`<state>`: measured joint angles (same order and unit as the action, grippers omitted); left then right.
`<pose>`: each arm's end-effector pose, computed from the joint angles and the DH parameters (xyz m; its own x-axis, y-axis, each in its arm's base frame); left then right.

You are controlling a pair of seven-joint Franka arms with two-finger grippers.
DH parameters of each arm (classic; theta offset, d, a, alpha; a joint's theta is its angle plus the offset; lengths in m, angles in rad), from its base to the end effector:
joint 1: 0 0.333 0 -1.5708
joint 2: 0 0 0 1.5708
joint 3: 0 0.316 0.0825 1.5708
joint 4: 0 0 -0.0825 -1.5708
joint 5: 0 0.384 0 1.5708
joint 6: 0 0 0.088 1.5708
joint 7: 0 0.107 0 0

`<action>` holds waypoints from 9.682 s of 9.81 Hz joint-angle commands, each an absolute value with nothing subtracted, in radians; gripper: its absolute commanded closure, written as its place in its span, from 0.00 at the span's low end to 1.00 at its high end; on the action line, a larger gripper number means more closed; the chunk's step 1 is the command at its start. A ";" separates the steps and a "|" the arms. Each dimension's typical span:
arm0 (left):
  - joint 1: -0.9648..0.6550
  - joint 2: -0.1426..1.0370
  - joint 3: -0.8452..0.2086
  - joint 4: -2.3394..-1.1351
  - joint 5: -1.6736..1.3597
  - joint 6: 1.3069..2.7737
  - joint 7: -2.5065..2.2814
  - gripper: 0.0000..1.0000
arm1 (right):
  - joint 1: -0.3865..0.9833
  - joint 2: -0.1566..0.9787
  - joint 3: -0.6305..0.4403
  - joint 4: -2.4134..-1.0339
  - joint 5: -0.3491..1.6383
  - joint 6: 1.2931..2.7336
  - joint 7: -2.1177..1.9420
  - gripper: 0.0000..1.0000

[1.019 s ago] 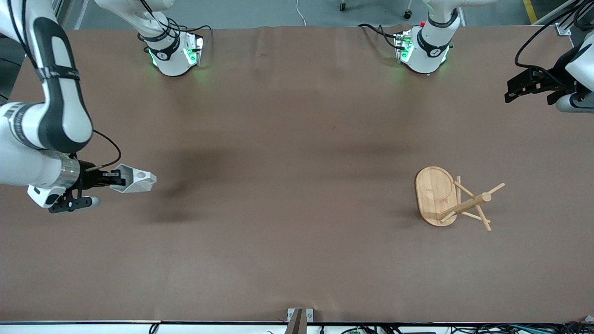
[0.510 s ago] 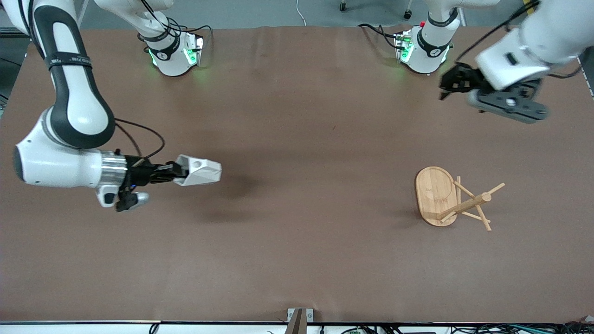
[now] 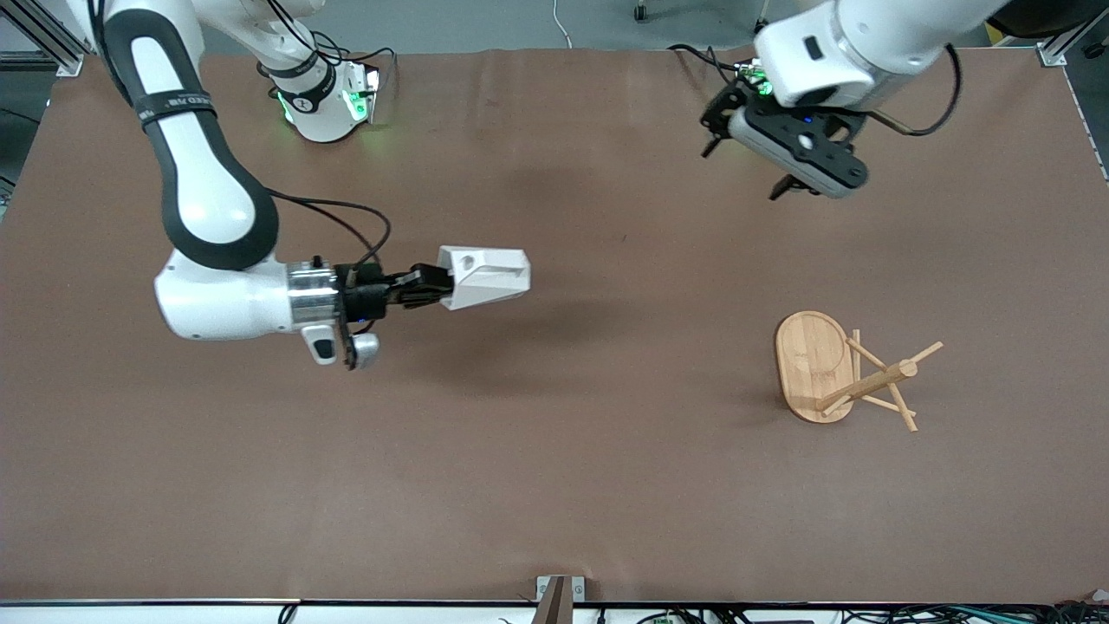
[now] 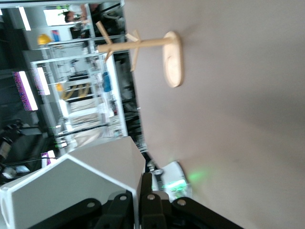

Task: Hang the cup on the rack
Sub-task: 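Lift the white cup with the right gripper while the left gripper approaches, then grasp the white cup with the left gripper beside the right gripper, then carry the cup toward the rack with the left gripper while the right gripper retracts, then lower the cup with the left gripper onto a rack peg, then slide the cup handle hole over the peg with the left gripper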

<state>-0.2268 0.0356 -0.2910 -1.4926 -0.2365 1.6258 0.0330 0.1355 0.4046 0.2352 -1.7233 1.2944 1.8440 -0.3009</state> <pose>0.4862 -0.3006 0.6506 0.8551 -0.5077 0.1053 -0.5173 -0.8213 0.2406 0.5896 0.2925 0.3929 0.9626 0.1938 -0.1894 -0.1222 -0.3137 -0.9416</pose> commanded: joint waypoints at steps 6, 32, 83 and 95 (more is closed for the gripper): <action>-0.233 0.254 -0.399 -1.381 -0.220 1.832 0.284 0.00 | 0.282 0.410 0.239 -1.739 1.526 1.931 -0.291 0.99; -0.169 0.390 -0.431 -1.393 -0.129 1.790 0.512 1.00 | 0.229 0.391 0.268 -1.744 1.466 2.002 -0.268 0.00; 0.103 0.225 -0.221 -1.894 -0.141 2.069 0.360 0.71 | 0.041 -0.021 -0.081 -1.468 -0.023 1.493 0.121 0.00; 0.117 0.138 -0.221 -1.830 -0.138 1.989 0.262 0.00 | 0.043 -0.020 -0.081 -1.470 -0.023 1.493 0.123 0.00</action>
<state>0.1267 0.1778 -0.2244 -1.8277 -0.1397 2.0371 0.3213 0.0383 -0.0212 -0.0800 -1.4762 -0.0093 1.4979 0.1294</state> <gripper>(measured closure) 0.000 0.000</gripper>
